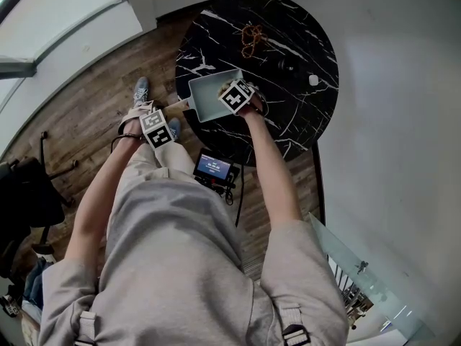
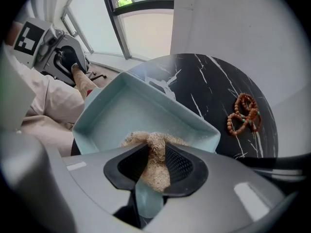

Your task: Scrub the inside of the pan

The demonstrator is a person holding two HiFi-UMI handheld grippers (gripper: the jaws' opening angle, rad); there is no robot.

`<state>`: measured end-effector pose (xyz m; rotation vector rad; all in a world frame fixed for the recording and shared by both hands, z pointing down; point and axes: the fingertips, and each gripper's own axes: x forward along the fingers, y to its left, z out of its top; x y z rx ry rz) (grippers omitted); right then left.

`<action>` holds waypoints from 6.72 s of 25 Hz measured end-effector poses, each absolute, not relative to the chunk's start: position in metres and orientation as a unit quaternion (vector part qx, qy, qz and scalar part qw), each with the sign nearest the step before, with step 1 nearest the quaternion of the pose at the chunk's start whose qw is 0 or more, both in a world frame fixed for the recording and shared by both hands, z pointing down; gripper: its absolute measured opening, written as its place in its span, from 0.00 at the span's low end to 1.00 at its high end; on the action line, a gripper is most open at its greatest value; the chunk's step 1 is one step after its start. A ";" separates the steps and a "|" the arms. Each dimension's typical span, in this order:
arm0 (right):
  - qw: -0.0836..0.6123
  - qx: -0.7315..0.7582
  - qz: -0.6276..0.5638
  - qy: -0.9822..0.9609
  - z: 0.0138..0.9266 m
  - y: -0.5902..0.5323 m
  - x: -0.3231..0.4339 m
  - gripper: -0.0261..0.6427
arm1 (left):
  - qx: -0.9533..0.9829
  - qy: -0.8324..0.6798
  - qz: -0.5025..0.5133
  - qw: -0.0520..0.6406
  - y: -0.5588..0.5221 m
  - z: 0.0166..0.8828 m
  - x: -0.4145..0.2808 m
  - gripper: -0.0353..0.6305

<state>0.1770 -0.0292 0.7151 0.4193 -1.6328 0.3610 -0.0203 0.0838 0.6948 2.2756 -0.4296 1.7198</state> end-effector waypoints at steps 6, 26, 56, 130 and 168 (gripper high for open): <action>0.670 0.153 0.166 -0.708 0.717 -0.009 0.183 0.22 | 0.780 -0.143 0.595 0.131 0.086 0.694 -0.022 0.25; 0.708 0.171 0.018 -0.685 0.707 -0.069 0.186 0.14 | 0.783 -0.134 0.592 0.135 0.088 0.695 -0.017 0.25; 0.664 0.018 0.240 -0.707 0.725 0.055 0.152 0.15 | 0.771 -0.145 0.599 0.159 0.085 0.697 -0.018 0.26; 0.581 0.085 0.215 -0.781 0.712 0.067 0.097 0.14 | 0.778 -0.124 0.597 0.147 0.089 0.697 -0.019 0.25; 0.541 0.414 0.118 -0.722 0.678 -0.096 0.200 0.15 | 0.778 -0.125 0.601 0.134 0.094 0.696 -0.021 0.26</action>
